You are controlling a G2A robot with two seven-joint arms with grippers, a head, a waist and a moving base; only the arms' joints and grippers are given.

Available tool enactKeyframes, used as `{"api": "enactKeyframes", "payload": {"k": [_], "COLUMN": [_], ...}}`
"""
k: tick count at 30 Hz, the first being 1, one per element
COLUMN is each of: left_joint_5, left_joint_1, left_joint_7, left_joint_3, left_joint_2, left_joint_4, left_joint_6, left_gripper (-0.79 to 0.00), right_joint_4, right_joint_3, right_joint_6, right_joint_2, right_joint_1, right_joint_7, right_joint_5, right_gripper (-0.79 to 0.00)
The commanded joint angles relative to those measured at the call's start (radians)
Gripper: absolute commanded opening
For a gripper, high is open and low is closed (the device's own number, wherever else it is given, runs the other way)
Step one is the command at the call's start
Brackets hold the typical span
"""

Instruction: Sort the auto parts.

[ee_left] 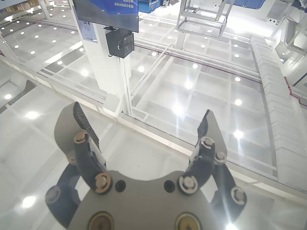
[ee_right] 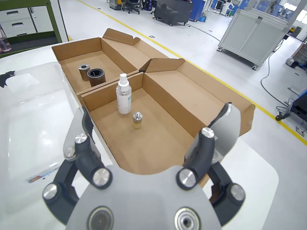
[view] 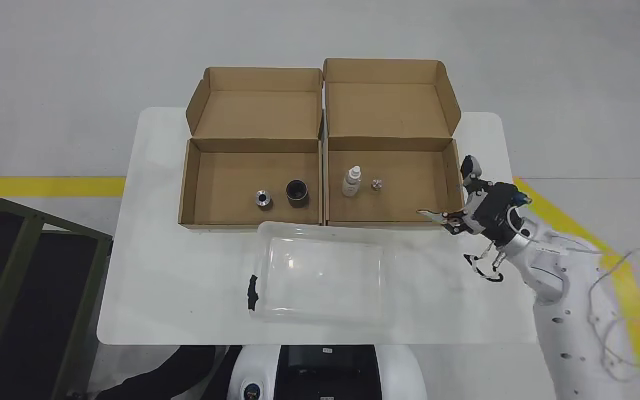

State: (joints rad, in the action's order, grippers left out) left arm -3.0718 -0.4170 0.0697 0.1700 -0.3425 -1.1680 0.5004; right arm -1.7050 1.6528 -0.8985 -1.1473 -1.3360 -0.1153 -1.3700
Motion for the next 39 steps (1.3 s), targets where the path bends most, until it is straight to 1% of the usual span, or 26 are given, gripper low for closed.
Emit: {"api": "enactKeyframes", "payload": {"k": [1, 9, 17, 25, 39], "left_joint_5": [0.0, 0.0, 0.0, 0.0, 0.0], "left_joint_1": [0.0, 0.0, 0.0, 0.0, 0.0], "left_joint_7": [0.0, 0.0, 0.0, 0.0, 0.0], "left_joint_3": [0.0, 0.0, 0.0, 0.0, 0.0], "left_joint_2": [0.0, 0.0, 0.0, 0.0, 0.0], "left_joint_4": [0.0, 0.0, 0.0, 0.0, 0.0], "left_joint_6": [0.0, 0.0, 0.0, 0.0, 0.0], "left_gripper": [0.0, 0.0, 0.0, 0.0, -0.001], "right_joint_4": [-0.012, -0.037, -0.052, -0.049, -0.047], "right_joint_3": [0.022, 0.107, 0.169, 0.206, 0.206], "right_joint_6": [0.0, 0.008, 0.014, 0.015, 0.015], "right_joint_2": [0.004, 0.018, 0.03, 0.04, 0.041], "right_joint_1": [-0.032, -0.145, -0.209, -0.231, -0.231], "right_joint_7": [-0.02, -0.088, -0.134, -0.156, -0.158], "right_joint_5": [-0.01, -0.026, -0.032, -0.042, -0.043], "right_gripper": [0.0, 0.0, 0.0, 0.0, -0.001]}}
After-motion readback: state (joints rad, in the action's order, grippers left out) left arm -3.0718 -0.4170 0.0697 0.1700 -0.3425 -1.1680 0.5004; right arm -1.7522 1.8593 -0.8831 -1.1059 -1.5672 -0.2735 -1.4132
